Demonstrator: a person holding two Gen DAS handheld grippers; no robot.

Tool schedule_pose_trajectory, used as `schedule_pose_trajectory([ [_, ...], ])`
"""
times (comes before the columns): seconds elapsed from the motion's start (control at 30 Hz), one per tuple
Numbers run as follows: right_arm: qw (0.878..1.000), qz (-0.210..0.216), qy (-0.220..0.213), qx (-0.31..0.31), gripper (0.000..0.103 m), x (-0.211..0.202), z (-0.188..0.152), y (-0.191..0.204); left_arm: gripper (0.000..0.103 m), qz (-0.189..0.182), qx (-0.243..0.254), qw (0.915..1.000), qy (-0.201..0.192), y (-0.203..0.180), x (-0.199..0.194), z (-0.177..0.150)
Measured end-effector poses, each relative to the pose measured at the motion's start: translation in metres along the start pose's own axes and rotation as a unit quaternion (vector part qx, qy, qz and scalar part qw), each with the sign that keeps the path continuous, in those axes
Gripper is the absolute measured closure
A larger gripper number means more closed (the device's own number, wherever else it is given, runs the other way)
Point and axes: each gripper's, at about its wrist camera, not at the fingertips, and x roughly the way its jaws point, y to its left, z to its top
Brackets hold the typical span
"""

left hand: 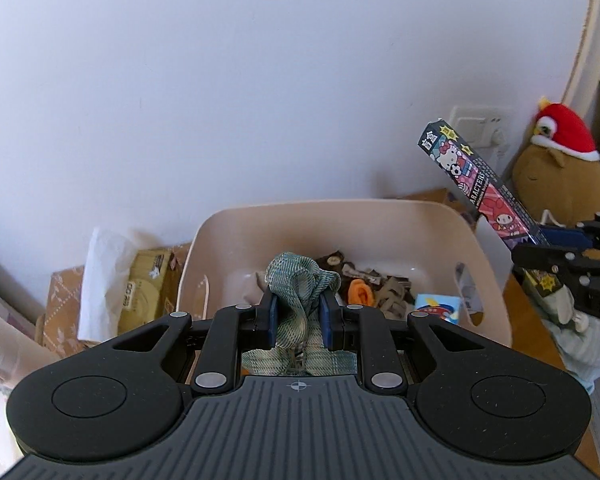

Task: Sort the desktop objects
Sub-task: 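Carry the scrunchie and boxed tube into the basket and release both, then grasp the small black box with the left tool while the right grasps the white packet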

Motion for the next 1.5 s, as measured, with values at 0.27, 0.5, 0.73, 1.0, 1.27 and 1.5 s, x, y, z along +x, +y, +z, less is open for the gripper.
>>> schedule_pose_trajectory([
  [0.27, 0.999, -0.012, 0.034, 0.001, 0.081, 0.046, -0.001, 0.017, 0.083, 0.029, -0.014, 0.9987, 0.039, -0.002, 0.043, 0.003],
  [0.5, 0.997, -0.018, 0.063, -0.033, 0.081, 0.070, -0.003, 0.029, 0.078, 0.042, -0.027, 0.9971, 0.058, -0.001, 0.062, 0.001],
  [0.73, 0.997, -0.016, 0.071, -0.025, 0.066, 0.068, -0.007, 0.029, 0.043, 0.026, -0.018, 0.9977, 0.060, -0.003, 0.062, -0.002],
  [1.0, 0.999, -0.009, 0.044, 0.016, 0.026, 0.048, -0.013, 0.024, 0.030, 0.023, -0.035, 0.9976, 0.055, 0.006, 0.052, -0.008],
  [1.27, 0.999, -0.022, 0.026, 0.036, 0.005, 0.022, -0.038, 0.027, 0.028, 0.027, -0.033, 0.9981, 0.043, 0.016, 0.028, -0.025],
  [1.5, 0.997, -0.010, 0.045, 0.054, 0.000, 0.022, -0.059, 0.030, 0.027, 0.017, -0.031, 0.9981, 0.051, 0.019, 0.009, -0.046],
])
